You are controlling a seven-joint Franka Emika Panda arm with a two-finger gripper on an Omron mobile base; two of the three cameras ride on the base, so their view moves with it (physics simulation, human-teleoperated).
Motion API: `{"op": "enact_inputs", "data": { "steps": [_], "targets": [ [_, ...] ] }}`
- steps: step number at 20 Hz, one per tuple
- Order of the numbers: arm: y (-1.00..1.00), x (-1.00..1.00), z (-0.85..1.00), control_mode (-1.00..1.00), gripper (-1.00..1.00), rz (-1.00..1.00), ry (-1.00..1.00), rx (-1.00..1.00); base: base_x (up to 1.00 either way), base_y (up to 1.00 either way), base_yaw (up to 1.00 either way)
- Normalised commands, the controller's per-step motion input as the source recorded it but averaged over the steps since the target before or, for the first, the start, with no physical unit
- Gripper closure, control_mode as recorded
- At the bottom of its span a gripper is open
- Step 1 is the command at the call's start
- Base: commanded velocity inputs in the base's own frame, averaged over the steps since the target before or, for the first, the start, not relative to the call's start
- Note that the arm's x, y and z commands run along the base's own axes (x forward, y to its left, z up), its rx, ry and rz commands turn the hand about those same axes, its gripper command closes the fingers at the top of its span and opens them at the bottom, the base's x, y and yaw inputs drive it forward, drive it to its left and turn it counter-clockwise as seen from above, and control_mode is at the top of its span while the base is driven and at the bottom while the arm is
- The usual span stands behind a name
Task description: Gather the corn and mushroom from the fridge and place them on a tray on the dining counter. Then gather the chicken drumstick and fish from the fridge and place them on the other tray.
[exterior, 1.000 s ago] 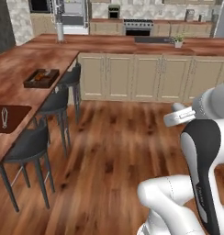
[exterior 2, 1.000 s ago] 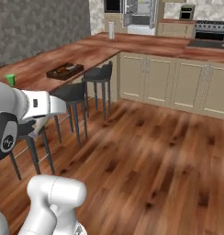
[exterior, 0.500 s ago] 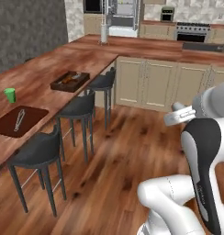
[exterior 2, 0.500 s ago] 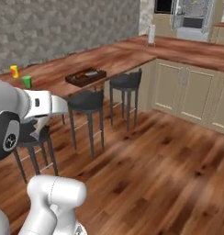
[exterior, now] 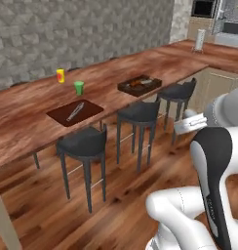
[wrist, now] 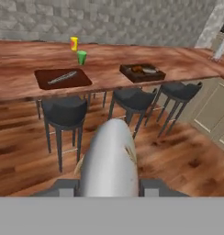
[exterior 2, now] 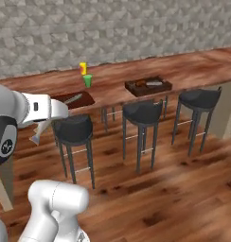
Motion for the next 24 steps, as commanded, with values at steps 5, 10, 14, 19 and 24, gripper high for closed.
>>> {"op": "enact_inputs", "data": {
  "steps": [5,10,14,19,24],
  "targets": [
    [0.00,0.00,0.00,1.00,1.00,0.00,0.00,0.00,0.21,-0.76,0.74],
    [0.00,0.00,0.00,1.00,1.00,0.00,0.00,0.00,-0.19,-1.00,0.60],
    [0.00,0.00,0.00,1.00,1.00,0.00,0.00,0.00,-0.35,-1.00,0.45],
    [0.00,0.00,0.00,1.00,1.00,0.00,0.00,0.00,-0.10,-1.00,0.25],
    [0.00,0.00,0.00,1.00,1.00,0.00,0.00,0.00,0.00,-1.00,0.08]
  ]
}}
